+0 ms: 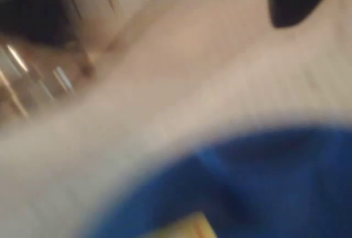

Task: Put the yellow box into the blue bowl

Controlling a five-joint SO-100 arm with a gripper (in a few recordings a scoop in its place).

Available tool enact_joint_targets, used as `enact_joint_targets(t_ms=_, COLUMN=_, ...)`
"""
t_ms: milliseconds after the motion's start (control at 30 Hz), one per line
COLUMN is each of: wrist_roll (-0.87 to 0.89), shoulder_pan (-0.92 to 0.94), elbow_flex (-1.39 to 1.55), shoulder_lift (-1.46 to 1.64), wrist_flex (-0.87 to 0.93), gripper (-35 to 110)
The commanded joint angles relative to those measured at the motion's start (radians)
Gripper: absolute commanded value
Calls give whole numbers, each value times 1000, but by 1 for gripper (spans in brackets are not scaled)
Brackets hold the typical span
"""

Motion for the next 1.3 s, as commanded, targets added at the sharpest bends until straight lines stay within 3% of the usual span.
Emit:
enact_joint_targets(t_ms=0, wrist_roll=71, shoulder_pan=9, elbow_flex=-55, shoulder_lift=178, wrist_flex=3, gripper=1)
enact_joint_targets(t_ms=233, wrist_roll=330, shoulder_pan=-2, elbow_flex=-44, shoulder_lift=350, wrist_flex=15, gripper=0)
enact_joint_targets(t_ms=500, wrist_roll=535, shoulder_pan=-87, elbow_flex=-43, shoulder_lift=557, wrist_flex=173, gripper=0)
enact_joint_targets(t_ms=867, wrist_roll=848, shoulder_pan=-201, elbow_flex=-21, shoulder_lift=779, wrist_flex=164, gripper=0)
enact_joint_targets(t_ms=1267, wrist_roll=891, shoulder_pan=-213, elbow_flex=591, shoulder_lift=1310, wrist_flex=152, gripper=0)
